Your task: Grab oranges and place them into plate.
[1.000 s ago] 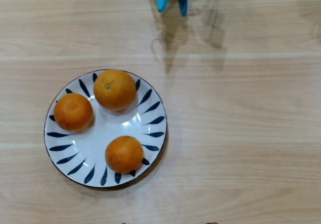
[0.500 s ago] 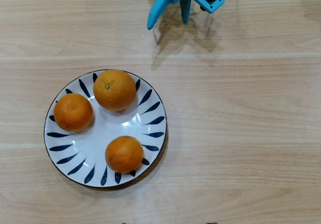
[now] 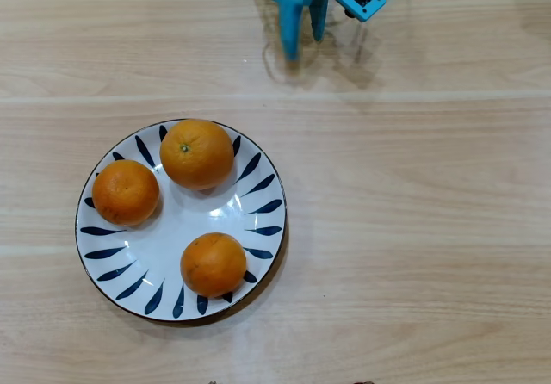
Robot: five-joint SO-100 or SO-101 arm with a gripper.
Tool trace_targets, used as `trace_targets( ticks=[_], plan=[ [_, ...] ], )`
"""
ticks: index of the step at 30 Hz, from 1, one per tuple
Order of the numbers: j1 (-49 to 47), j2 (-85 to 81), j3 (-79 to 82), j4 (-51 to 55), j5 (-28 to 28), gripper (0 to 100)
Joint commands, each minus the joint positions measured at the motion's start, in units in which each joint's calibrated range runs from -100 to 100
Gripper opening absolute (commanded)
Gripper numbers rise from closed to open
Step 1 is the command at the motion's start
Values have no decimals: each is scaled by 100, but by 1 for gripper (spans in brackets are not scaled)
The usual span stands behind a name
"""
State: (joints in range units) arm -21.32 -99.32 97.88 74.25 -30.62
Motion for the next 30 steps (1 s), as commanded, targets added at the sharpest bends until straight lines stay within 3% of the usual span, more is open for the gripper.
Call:
trace_targets(
  ticks=[1, 6, 10, 30],
  plan=[
    [43, -34, -168, -201, 804, 9],
    [164, -34, -439, -209, 2173, 3],
    [575, -34, -512, -192, 2790, 2],
    [801, -25, -512, -201, 2937, 2]
  ],
)
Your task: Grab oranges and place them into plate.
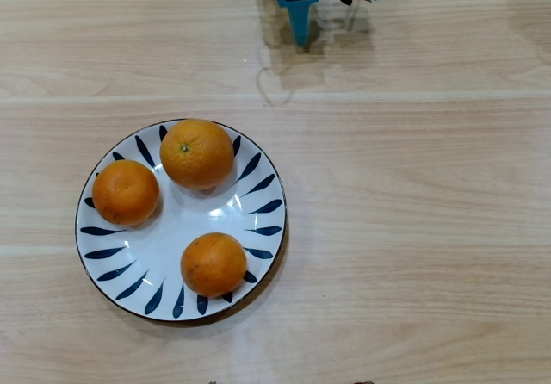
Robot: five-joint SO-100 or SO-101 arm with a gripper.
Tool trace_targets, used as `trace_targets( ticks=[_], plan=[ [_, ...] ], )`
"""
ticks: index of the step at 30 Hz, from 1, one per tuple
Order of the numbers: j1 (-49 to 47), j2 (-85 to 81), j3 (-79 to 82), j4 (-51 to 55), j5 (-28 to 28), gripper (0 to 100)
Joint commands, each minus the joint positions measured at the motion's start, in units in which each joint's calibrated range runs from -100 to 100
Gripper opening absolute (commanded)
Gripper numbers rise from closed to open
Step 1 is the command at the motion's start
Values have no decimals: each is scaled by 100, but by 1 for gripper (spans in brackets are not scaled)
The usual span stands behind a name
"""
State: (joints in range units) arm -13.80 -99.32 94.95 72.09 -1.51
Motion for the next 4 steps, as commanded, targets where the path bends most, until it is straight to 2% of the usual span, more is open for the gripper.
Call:
trace_targets(
  ticks=[1, 4],
  plan=[
    [50, -25, -220, 15, 26, 2],
    [42, -25, -220, 15, 31, 2]
  ],
)
